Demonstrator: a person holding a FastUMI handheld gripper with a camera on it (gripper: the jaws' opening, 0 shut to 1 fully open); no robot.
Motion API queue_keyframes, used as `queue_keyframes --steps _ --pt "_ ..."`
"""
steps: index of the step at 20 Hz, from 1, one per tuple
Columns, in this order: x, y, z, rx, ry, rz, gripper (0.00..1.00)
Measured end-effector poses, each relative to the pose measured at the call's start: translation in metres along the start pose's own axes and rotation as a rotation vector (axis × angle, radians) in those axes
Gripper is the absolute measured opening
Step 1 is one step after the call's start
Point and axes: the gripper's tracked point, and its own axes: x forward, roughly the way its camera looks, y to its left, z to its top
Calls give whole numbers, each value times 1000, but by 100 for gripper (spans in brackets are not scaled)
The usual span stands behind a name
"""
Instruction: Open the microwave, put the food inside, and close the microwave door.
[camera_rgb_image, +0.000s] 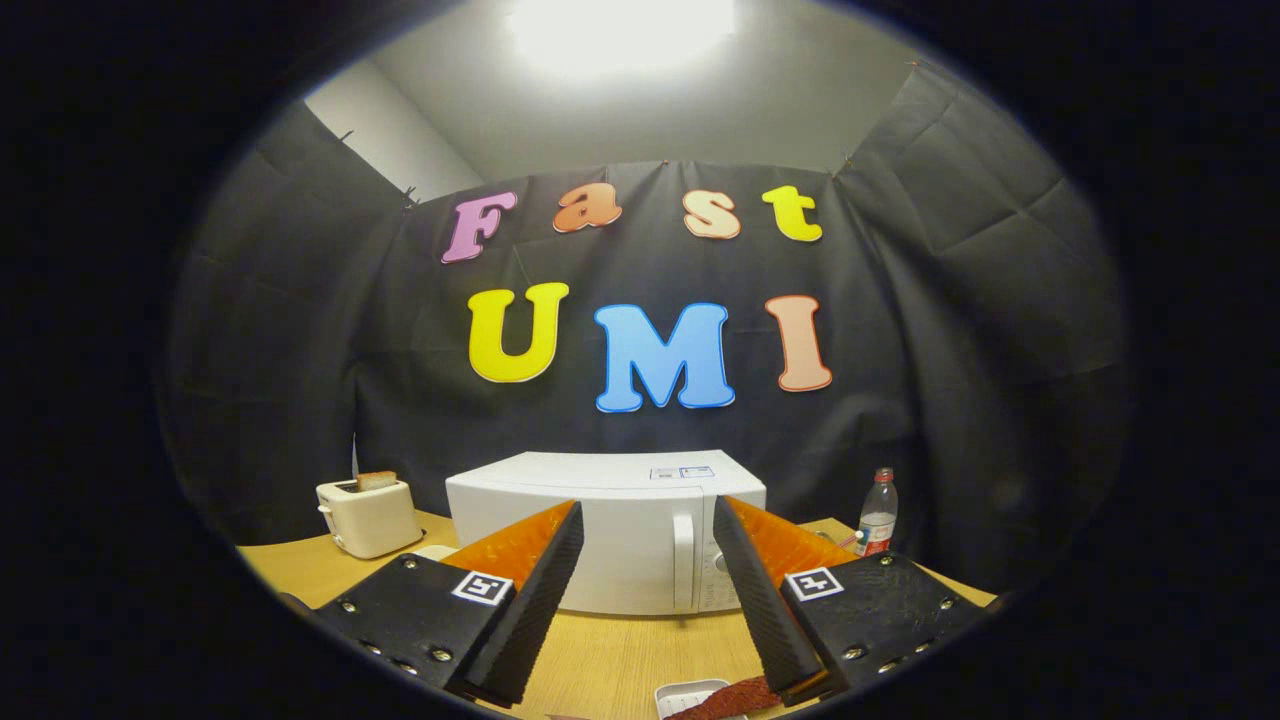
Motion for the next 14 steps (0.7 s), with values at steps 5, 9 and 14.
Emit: queue_keyframes --steps 5,9,14 --pt "59 -16 -35 -37 33 -44 84" --pt "95 -23 -77 -120 103 -43 85" --pt "128 -31 -106 -106 141 -65 83"
